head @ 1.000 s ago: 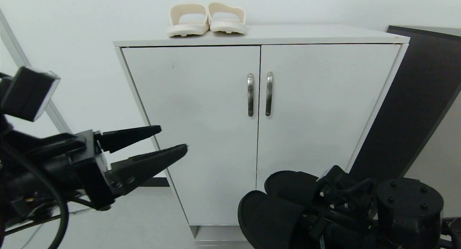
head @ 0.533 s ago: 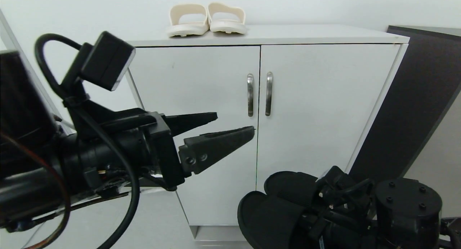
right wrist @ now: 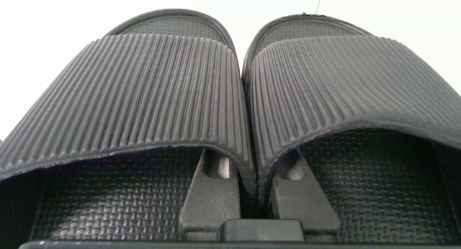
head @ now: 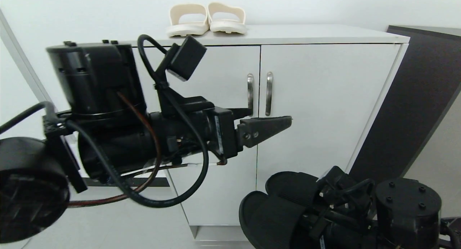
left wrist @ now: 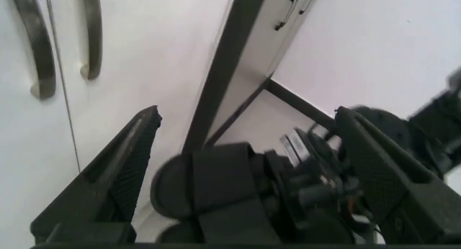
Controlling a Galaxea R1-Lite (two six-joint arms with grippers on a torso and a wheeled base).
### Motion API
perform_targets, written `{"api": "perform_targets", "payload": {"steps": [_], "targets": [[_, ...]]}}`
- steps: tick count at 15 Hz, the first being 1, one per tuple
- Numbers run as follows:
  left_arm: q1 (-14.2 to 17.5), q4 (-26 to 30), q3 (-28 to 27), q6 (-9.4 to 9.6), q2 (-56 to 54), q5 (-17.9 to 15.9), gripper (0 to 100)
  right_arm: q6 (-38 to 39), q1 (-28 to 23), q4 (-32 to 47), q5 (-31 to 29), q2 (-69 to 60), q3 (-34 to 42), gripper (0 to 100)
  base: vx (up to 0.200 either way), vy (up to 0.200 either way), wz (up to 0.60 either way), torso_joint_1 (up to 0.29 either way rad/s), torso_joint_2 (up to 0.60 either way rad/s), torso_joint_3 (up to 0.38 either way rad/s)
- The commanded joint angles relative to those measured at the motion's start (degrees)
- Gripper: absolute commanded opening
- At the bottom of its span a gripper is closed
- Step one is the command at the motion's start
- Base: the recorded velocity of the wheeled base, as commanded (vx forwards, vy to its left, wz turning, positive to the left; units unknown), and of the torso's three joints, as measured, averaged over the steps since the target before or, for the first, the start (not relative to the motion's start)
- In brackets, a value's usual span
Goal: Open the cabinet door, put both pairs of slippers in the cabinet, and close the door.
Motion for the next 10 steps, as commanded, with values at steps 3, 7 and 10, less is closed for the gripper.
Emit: {"api": "perform_targets", "payload": {"steps": [3, 7, 10], "targets": [[1.5, 0.1, -8.7, -0.10, 9.6, -4.2, 100, 0.0, -0.4, 0.1, 0.1, 0.3, 0.0, 0, 0.000, 0.000, 0.00, 0.000, 0.00, 0.000], [3.4, 0.6, -13.0, -3.70, 11.6, -8.5, 100, 0.0, -0.4, 0.1, 0.1, 0.7, -0.1, 0, 0.000, 0.000, 0.00, 0.000, 0.00, 0.000], [3.0, 1.6, -14.2, -3.44, 11.6, -3.3, 100, 0.0, -0.4, 0.0, 0.1, 1.1, -0.1, 0, 0.000, 0.000, 0.00, 0.000, 0.00, 0.000]]}}
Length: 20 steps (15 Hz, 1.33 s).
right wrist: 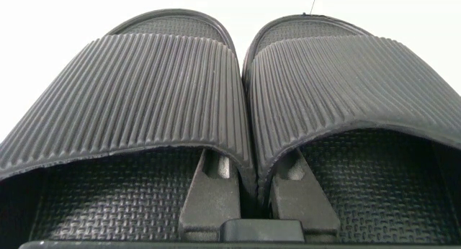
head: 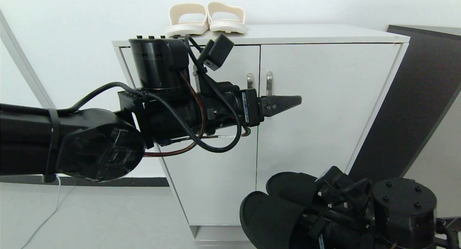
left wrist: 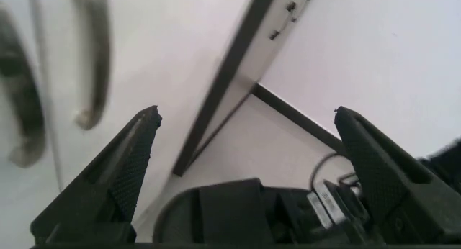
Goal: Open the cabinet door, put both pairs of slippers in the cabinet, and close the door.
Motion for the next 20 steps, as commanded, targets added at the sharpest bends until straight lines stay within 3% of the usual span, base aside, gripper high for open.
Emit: {"api": "perform_targets", "payload": {"steps": [1, 4, 10, 20], "targets": [[-0.3, 0.1, -1.1, 0.03, 0.6, 2.4, 100, 0.0, 0.0, 0.0, 0.0, 0.3, 0.0, 0, 0.000, 0.000, 0.00, 0.000, 0.00, 0.000], [-0.3, 1.4, -4.0, 0.03, 1.9, 6.0, 100, 0.0, 0.0, 0.0, 0.0, 0.3, -0.1, 0, 0.000, 0.000, 0.00, 0.000, 0.00, 0.000], [-0.2, 2.7, -7.5, 0.03, 5.4, 9.5, 100, 0.0, 0.0, 0.0, -0.1, 0.2, 0.0, 0, 0.000, 0.000, 0.00, 0.000, 0.00, 0.000], [-0.2, 4.4, -11.4, 0.03, 8.3, 9.2, 100, -0.1, 0.0, 0.0, -0.1, -0.2, 0.3, 0, 0.000, 0.000, 0.00, 0.000, 0.00, 0.000]]}}
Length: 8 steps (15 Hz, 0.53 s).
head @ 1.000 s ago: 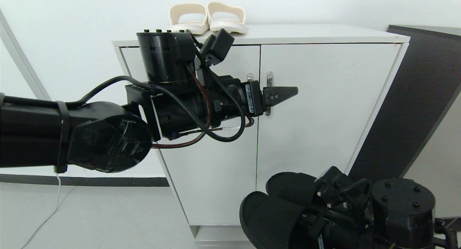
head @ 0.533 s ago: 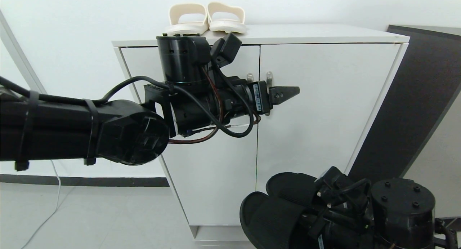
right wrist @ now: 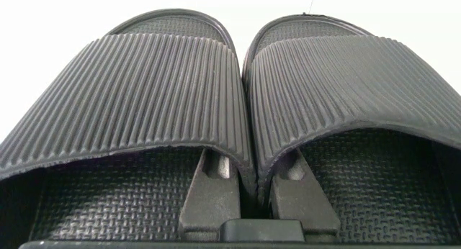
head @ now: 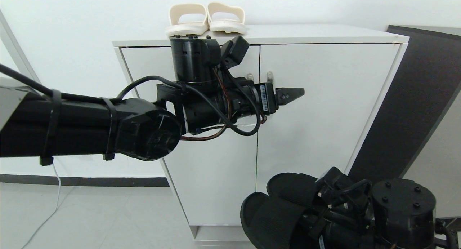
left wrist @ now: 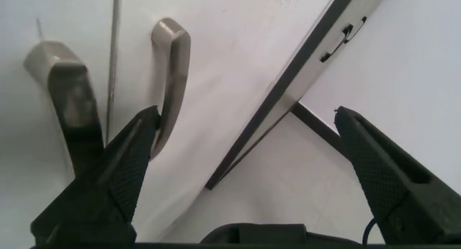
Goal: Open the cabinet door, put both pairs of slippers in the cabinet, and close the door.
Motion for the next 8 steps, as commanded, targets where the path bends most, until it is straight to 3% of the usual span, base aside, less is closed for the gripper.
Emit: {"api": "perform_targets", "payload": {"steps": [1, 5, 8], "targets": [[-0.1, -0.1, 0.0, -0.07, 0.2, -0.1, 0, 0.0, 0.1, 0.0, 0.0, -0.2, 0.0, 0, 0.000, 0.000, 0.00, 0.000, 0.00, 0.000], [-0.1, -0.3, 1.6, -0.16, -0.9, -0.2, 0, 0.0, 0.2, 0.1, 0.5, -1.1, 0.7, 0, 0.000, 0.000, 0.00, 0.000, 0.00, 0.000], [-0.9, -1.3, 6.1, -0.16, -3.7, -0.4, 0, 0.0, 0.7, 0.0, 1.6, -1.7, 1.9, 0, 0.000, 0.000, 0.00, 0.000, 0.00, 0.000]]}}
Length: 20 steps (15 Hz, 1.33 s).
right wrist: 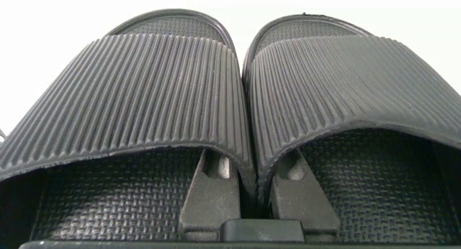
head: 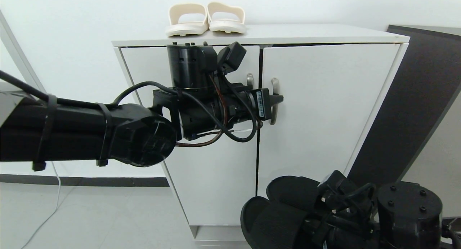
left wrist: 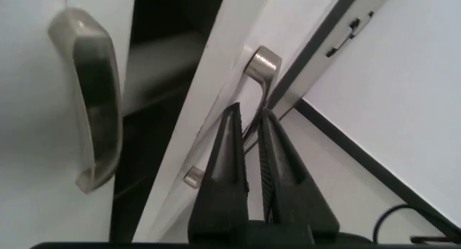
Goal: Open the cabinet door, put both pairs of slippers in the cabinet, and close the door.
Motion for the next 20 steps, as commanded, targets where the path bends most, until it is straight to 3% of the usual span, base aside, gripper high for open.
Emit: {"api": "perform_targets", "payload": {"steps": [1, 2, 3, 4, 8, 10, 12, 15, 20], "targets": [[-0.5, -0.7, 2.8, -0.08, -2.4, 0.0, 0, 0.0, 0.4, 0.0, 0.7, -1.0, 0.7, 0, 0.000, 0.000, 0.00, 0.000, 0.00, 0.000], [-0.5, -0.7, 2.8, -0.08, -2.4, 0.0, 0, 0.0, 0.4, 0.0, 0.7, -1.0, 0.7, 0, 0.000, 0.000, 0.00, 0.000, 0.00, 0.000], [-1.5, -6.2, 9.2, -0.08, -4.8, 0.1, 0, -0.2, 0.9, 0.0, 7.3, -3.9, 2.9, 0, 0.000, 0.000, 0.00, 0.000, 0.00, 0.000], [-1.8, -7.4, 11.3, -0.08, -5.7, 0.1, 0, -0.2, 0.9, 0.1, 8.2, -4.4, 3.1, 0, 0.000, 0.000, 0.00, 0.000, 0.00, 0.000], [-2.6, -11.9, 20.4, 0.01, -12.2, 0.1, 0, -0.3, 0.9, 0.1, 8.7, -4.3, 3.7, 0, 0.000, 0.000, 0.00, 0.000, 0.00, 0.000], [-1.1, -13.5, 23.1, -0.34, -13.9, 0.1, 0, -0.3, 1.3, 0.1, 8.7, -4.3, 3.7, 0, 0.000, 0.000, 0.00, 0.000, 0.00, 0.000], [0.1, -13.6, 22.6, -0.69, -13.0, 0.0, 0, -0.3, 1.6, 0.1, 8.6, -4.2, 3.7, 0, 0.000, 0.000, 0.00, 0.000, 0.00, 0.000], [1.7, -13.3, 17.4, -3.06, -8.4, 0.1, 0, -1.5, 2.4, 0.0, 8.7, -4.3, 4.3, 0, 0.000, 0.000, 0.00, 0.000, 0.00, 0.000], [1.9, -13.5, 7.4, -2.98, -0.6, 0.0, 0, -2.3, 3.8, 0.1, 8.7, -4.2, 5.4, 0, 0.000, 0.000, 0.00, 0.000, 0.00, 0.000]]}}
